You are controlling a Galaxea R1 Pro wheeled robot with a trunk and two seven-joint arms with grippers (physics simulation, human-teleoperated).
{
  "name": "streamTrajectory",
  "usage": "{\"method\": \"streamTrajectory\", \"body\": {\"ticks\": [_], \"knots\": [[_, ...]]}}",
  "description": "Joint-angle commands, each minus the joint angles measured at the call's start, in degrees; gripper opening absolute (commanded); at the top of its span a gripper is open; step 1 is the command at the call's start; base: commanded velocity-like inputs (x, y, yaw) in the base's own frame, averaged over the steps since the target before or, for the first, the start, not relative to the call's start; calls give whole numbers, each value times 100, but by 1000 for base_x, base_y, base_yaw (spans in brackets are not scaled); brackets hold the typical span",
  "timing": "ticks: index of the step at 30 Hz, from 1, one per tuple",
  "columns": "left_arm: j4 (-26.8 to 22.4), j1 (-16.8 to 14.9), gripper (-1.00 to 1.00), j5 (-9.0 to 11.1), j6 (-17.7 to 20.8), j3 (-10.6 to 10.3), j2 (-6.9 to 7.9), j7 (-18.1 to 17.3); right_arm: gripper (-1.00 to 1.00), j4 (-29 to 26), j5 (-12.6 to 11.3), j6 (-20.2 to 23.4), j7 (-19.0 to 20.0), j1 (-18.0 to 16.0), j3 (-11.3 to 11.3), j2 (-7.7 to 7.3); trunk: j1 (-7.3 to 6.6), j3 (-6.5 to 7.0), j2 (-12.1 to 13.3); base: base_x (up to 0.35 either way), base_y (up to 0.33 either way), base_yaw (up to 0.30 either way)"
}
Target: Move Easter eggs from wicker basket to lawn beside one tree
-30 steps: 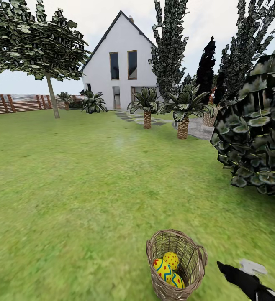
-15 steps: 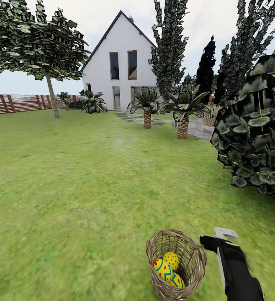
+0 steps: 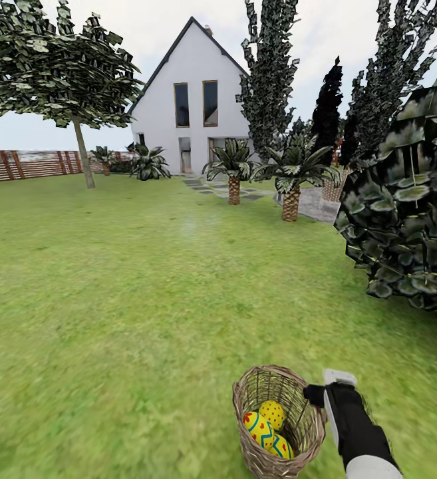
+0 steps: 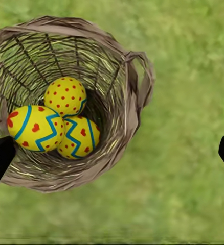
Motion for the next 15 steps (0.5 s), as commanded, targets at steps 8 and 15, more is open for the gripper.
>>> {"method": "streamTrajectory", "body": {"ticks": [8, 15], "knots": [[-178, -2, 100, -11, 20, 3, 43, -7, 100, 588, 37, 24, -507, -295, -18, -68, 0, -6, -4, 0, 0, 0], [-353, -2, 100, -9, 43, 7, 44, 22, 100, 651, 18, 16, -751, -328, -28, -196, 0, -6, -4, 0, 0, 0]]}}
